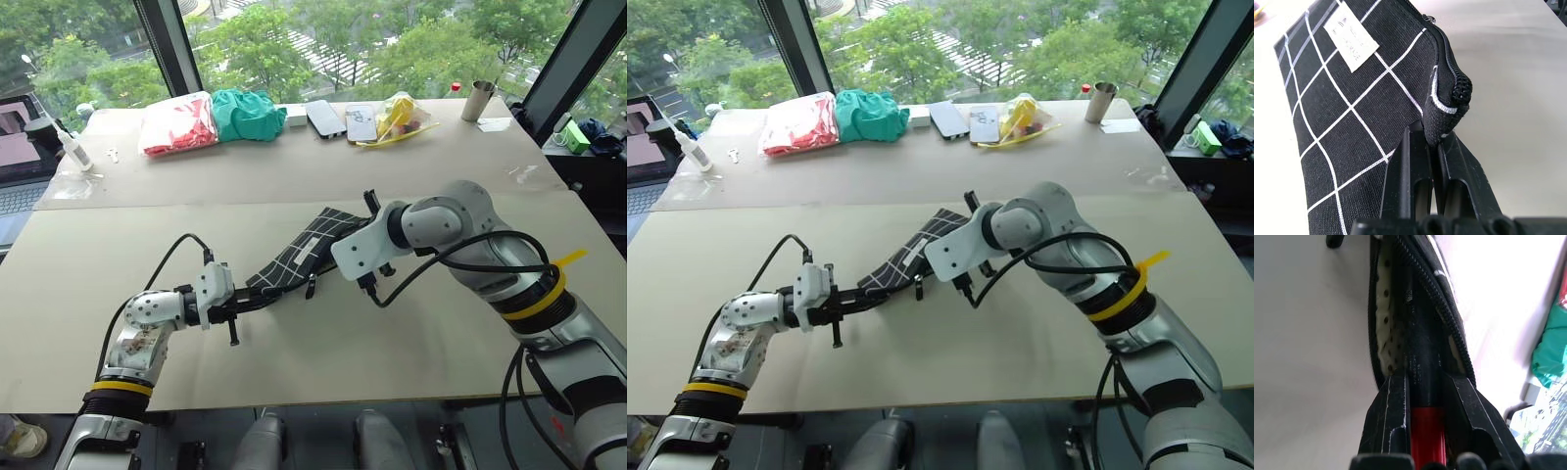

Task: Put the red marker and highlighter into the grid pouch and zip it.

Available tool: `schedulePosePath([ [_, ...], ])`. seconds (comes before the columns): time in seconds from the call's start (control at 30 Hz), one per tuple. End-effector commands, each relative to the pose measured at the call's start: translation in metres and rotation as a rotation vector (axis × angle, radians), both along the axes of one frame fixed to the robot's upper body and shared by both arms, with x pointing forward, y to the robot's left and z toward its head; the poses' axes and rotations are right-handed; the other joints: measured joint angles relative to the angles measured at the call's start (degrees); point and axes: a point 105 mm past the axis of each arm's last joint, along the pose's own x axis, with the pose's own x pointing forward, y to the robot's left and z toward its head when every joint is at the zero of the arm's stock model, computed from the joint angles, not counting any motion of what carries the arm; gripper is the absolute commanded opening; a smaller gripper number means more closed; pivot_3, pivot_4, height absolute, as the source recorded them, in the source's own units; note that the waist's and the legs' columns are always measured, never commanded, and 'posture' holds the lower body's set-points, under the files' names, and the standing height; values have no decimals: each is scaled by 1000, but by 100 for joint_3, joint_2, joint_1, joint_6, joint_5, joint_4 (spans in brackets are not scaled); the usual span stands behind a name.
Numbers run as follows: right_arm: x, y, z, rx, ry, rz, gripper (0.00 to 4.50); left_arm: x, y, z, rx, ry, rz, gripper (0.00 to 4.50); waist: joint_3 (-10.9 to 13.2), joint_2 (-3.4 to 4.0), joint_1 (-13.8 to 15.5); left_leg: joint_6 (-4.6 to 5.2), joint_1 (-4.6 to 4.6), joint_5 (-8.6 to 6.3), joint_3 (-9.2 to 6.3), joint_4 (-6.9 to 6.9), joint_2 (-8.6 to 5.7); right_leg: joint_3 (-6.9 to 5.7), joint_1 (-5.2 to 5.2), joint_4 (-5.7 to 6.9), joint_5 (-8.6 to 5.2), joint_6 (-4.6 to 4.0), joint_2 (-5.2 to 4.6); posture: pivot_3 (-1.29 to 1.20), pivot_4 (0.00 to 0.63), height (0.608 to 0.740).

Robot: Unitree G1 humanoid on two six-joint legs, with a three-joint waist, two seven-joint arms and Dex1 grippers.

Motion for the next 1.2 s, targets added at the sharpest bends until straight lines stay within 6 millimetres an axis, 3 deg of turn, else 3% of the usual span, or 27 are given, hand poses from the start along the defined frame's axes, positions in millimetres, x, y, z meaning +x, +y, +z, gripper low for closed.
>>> schedulePosePath([
  [0.03, -9, 9, 22, 29, -61, 60, 553, 0, -5, 11, -11, -34, -23, 0, 0, 0, 5, 0, 0, 0, 0, 0, 0, 0, 0, 0, 0, 0, 0, 0, 150, 740],
  [0.23, -10, 11, 5, 36, -9, 69, 553, 2, -7, 14, -12, -40, -31, 0, 0, 0, 4, 0, 0, 0, 0, 0, -1, 0, 1, 0, 0, 0, 0, 0, 150, 740],
  [0.27, -9, 11, 2, 41, -2, 67, 1557, 2, -7, 14, -13, -41, -32, 0, 0, 0, 2, 0, 1, 0, 0, 0, 0, -1, 1, 0, 0, 0, 0, 0, 150, 740],
  [0.33, -7, 12, 0, 59, 8, 60, 2009, 3, -8, 15, -14, -42, -33, 0, 0, 0, 0, 0, 1, 0, 0, 0, -1, 0, 2, 0, 0, 0, 0, 0, 150, 740],
  [0.5, -3, 17, 2, 109, 6, 70, 3806, 2, -9, 15, -14, -39, -35, 0, 0, 0, -2, -1, 2, 1, 0, 0, 0, 0, 1, 1, 0, 0, 1, 0, 150, 740],
  [0.53, 1, 16, 5, 131, -2, 51, 3886, 2, -9, 15, -14, -39, -36, 0, 0, 0, -2, -2, 2, 1, -1, 0, 0, 0, 1, 1, 0, 0, 0, 0, 150, 740],
  [0.57, 3, 12, 10, 141, 2, 32, 4468, 2, -9, 14, -15, -38, -36, 0, 0, 0, -2, -2, 2, 1, -1, 0, 0, 0, 1, 1, 0, 0, 1, 0, 150, 740],
  [0.7, -5, -6, 37, 283, 131, -17, 4468, 2, -10, 17, -43, -32, -23, 0, 0, 0, 16, -3, -1, 1, -2, 0, -1, -1, 1, 0, 0, 0, -1, 0, 150, 740],
  [0.83, -16, -41, 65, 386, 212, -72, 4468, 4, -8, 24, -104, -8, 6, 0, 0, 0, 30, -2, -4, 1, -5, 1, -4, -2, 4, -5, 0, 0, -3, 0, 150, 740],
  [0.93, -18, -65, 74, 472, 257, -148, 4468, 7, -7, 32, -165, 20, 31, 0, 0, 0, 23, 0, -2, 0, -5, 1, -3, -2, 5, -5, 0, 0, -2, 0, 150, 740],
  [1.07, -39, -76, 65, 606, 467, -191, 4468, 9, -5, 38, -215, 45, 50, 0, 0, -1, 22, 2, -1, -2, -3, 1, 0, -1, 7, -4, 0, 0, -1, 0, 150, 740],
  [1.2, -58, -59, 38, 871, 825, -287, 4468, 11, -4, 40, -217, 53, 52, 0, 0, -2, 1, 5, -1, -3, 0, 1, 3, 2, 7, -1, 0, 0, 0, 0, 150, 740],
])
